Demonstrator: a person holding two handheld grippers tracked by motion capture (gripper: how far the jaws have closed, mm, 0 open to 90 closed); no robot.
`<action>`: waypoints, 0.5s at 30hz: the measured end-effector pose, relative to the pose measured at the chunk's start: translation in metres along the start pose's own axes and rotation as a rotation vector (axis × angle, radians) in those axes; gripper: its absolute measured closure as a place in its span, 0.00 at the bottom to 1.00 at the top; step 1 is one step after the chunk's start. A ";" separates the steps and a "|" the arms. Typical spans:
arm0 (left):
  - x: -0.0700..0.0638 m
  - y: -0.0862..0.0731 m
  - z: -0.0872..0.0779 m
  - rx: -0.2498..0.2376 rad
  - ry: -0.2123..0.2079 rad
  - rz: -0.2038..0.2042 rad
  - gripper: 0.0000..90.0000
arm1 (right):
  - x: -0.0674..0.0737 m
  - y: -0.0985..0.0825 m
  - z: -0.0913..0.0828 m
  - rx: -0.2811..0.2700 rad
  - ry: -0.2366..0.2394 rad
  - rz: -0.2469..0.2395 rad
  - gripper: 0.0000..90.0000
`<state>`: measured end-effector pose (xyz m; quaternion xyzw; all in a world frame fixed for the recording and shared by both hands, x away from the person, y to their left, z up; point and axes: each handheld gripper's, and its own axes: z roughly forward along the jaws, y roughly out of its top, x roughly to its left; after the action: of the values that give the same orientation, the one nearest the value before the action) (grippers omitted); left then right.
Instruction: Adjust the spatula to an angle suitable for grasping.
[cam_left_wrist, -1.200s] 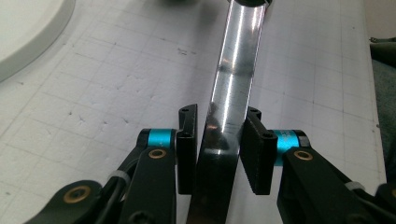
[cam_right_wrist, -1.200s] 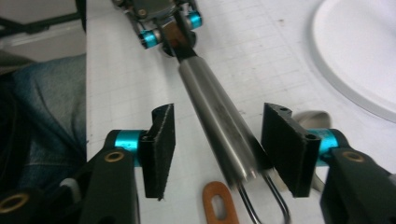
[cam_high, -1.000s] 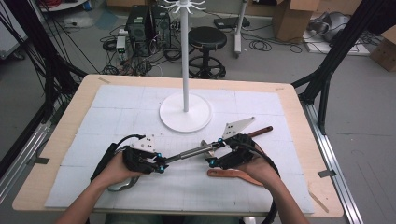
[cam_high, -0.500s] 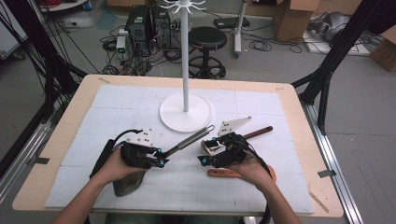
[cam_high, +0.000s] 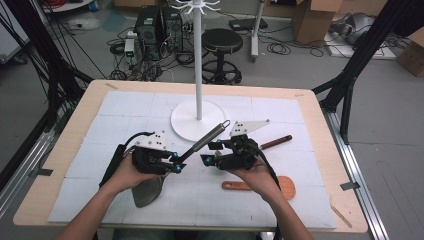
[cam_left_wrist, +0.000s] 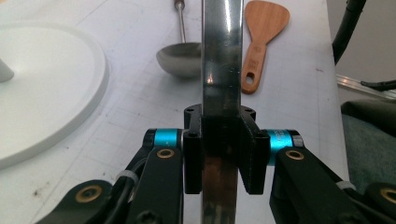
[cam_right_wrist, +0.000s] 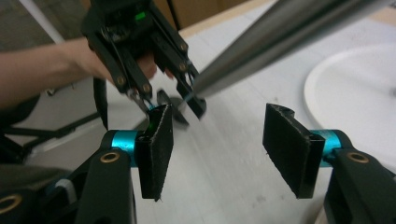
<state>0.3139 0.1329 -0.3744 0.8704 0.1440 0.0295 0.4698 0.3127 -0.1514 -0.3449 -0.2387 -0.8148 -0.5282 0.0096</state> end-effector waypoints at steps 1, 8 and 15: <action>0.000 0.002 0.000 -0.009 0.006 -0.001 0.83 | 0.001 0.002 0.001 -0.010 0.000 -0.001 0.49; 0.001 0.006 -0.001 -0.050 0.013 -0.014 0.83 | 0.009 0.017 0.007 -0.092 -0.022 -0.009 0.59; 0.001 0.014 -0.002 -0.064 0.020 -0.007 0.83 | 0.008 0.025 0.008 -0.130 -0.036 0.001 0.70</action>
<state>0.3173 0.1277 -0.3613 0.8542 0.1505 0.0411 0.4960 0.3174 -0.1329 -0.3254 -0.2488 -0.7787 -0.5756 -0.0202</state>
